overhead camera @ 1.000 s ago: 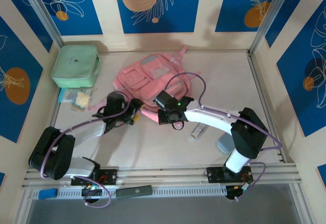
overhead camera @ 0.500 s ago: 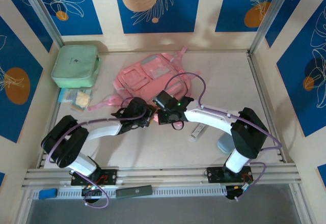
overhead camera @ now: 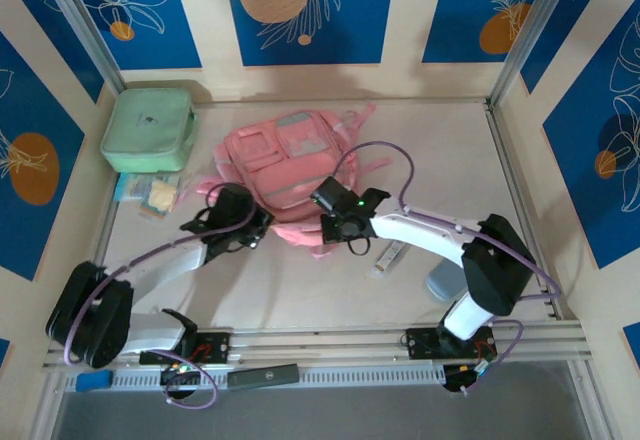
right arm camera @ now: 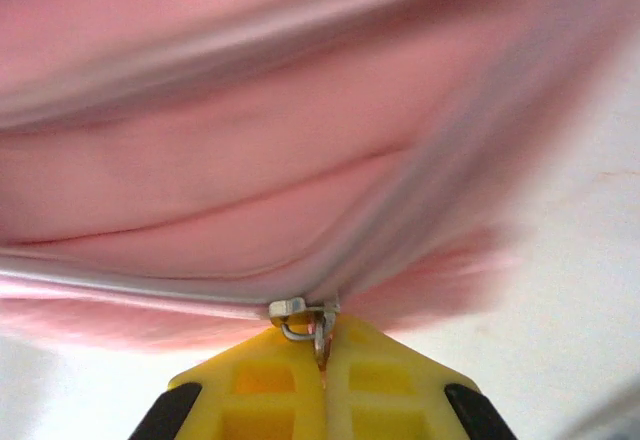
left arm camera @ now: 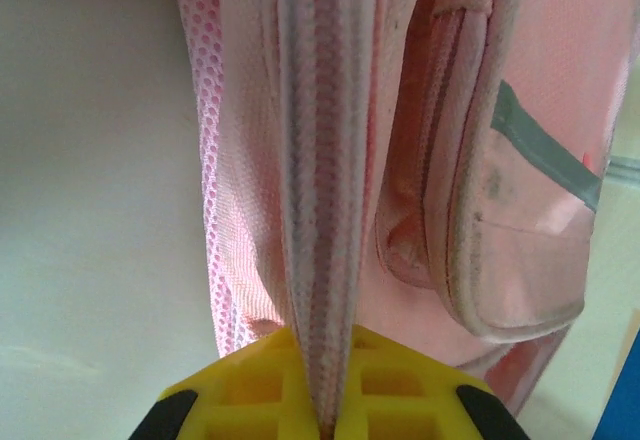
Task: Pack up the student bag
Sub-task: Zip the student bag at the center of the table.
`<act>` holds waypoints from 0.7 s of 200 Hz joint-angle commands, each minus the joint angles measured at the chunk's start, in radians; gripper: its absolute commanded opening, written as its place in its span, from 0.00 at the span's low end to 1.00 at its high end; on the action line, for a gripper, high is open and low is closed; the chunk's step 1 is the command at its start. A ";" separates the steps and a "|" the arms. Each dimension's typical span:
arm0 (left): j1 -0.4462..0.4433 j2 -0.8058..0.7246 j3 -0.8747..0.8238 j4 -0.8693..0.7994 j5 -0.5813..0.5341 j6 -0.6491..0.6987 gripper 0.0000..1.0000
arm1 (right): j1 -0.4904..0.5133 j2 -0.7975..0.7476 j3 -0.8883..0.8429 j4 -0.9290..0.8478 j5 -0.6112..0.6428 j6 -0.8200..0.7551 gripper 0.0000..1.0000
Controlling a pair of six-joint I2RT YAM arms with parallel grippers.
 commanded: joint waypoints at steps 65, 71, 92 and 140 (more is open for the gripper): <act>0.282 0.075 0.176 -0.143 0.228 0.442 0.00 | 0.114 -0.012 0.029 0.064 -0.192 -0.187 0.00; 0.288 0.106 0.204 -0.147 0.245 0.470 0.00 | 0.133 -0.002 0.032 0.073 -0.205 -0.190 0.00; 0.315 0.215 0.297 -0.135 0.300 0.531 0.06 | 0.165 0.051 0.076 0.065 -0.197 -0.154 0.00; 0.321 0.154 0.248 -0.136 0.307 0.535 0.61 | 0.129 0.120 0.128 0.083 -0.139 -0.104 0.00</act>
